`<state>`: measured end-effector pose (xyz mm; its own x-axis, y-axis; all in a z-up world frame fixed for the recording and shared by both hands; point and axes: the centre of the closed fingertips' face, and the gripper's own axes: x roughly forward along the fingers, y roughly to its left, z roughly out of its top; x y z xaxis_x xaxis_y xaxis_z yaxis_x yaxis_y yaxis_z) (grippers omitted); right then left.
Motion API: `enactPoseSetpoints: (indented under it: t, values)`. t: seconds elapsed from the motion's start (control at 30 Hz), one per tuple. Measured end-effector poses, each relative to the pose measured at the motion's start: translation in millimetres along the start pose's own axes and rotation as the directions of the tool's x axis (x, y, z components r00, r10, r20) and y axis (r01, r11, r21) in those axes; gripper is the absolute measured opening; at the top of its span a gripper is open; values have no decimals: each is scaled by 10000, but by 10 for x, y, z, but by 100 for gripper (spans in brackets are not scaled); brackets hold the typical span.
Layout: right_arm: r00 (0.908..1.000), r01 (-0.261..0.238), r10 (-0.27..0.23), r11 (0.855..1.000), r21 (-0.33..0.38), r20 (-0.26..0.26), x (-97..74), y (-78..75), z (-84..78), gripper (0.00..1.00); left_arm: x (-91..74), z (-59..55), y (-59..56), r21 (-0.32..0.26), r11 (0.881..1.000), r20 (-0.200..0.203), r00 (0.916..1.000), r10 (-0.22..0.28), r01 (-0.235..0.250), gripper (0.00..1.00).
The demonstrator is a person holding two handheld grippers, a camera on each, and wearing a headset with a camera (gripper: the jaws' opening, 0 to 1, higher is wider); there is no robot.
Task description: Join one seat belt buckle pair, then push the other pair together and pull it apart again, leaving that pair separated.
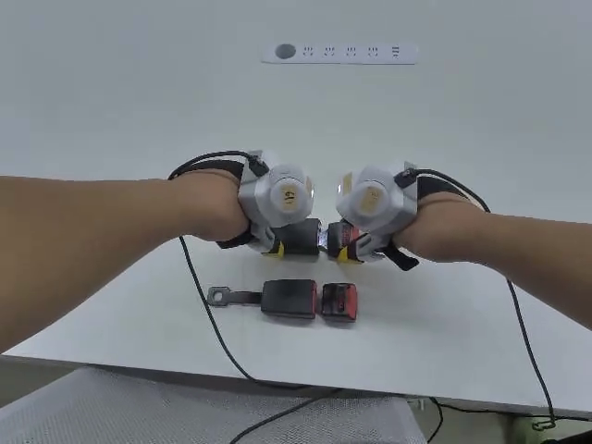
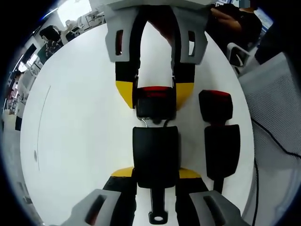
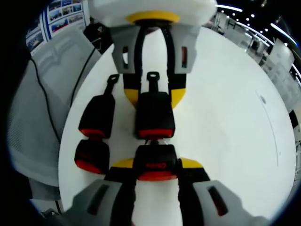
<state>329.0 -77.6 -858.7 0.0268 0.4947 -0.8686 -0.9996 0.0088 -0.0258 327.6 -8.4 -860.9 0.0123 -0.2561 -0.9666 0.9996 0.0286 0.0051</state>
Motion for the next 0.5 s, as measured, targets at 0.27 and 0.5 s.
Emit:
enactPoseSetpoints:
  t: [0.27,0.5]
  values:
    - [10000,-51,51,10000,-16,30,-74,-7,-117,33,-4,-1,0,-142,9999,127,9999,78,-76,31]
    - [9999,102,-102,9999,-37,-73,-140,-24,-222,34,-11,-10,-5,-163,9998,116,9998,136,-134,32]
